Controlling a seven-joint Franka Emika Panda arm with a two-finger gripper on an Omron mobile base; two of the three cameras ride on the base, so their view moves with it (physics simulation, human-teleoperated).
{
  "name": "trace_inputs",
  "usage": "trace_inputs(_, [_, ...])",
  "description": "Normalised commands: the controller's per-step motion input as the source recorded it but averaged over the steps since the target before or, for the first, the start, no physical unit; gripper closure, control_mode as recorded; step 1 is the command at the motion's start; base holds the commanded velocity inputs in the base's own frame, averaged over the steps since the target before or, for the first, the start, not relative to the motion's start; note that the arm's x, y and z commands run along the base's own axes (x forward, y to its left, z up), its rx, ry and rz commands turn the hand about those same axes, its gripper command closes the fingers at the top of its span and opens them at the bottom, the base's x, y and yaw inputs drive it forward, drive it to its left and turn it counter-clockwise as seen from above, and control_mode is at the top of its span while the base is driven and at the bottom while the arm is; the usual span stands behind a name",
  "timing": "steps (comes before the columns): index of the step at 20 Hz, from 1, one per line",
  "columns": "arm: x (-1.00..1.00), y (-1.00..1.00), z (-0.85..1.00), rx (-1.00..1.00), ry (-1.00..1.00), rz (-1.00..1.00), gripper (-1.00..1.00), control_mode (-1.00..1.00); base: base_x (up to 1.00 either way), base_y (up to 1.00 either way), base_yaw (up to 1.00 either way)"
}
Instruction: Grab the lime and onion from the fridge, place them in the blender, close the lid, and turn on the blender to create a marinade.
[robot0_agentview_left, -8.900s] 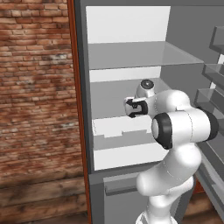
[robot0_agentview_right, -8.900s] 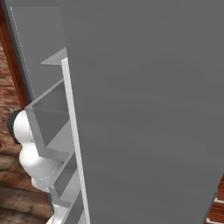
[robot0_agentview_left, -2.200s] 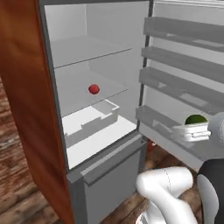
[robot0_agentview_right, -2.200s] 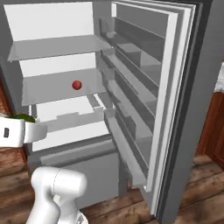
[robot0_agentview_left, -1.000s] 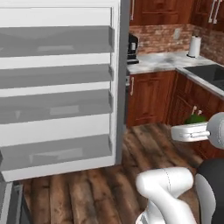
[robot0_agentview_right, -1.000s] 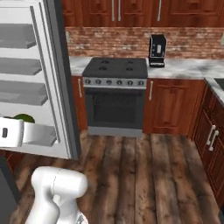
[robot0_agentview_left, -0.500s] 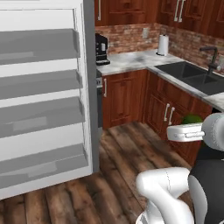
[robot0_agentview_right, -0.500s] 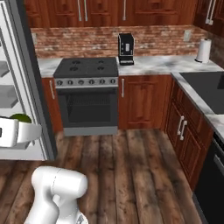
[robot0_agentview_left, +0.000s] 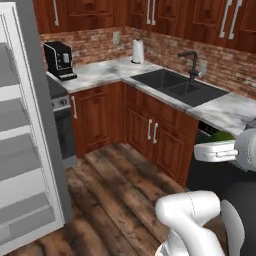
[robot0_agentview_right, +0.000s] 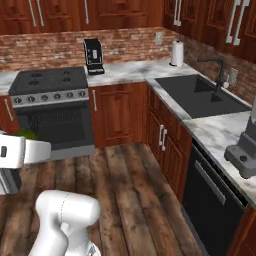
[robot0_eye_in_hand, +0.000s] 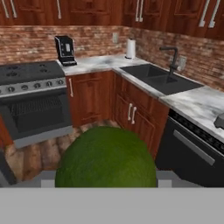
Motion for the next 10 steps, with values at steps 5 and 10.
trace_inputs(5, [0.0, 0.0, 0.0, 0.0, 0.0, 0.0, 1.0, 1.0, 0.24, -0.23, -0.5])
trace_inputs(10, [0.0, 0.0, 0.0, 0.0, 0.0, 0.0, 1.0, 1.0, 0.54, -0.2, -0.5])
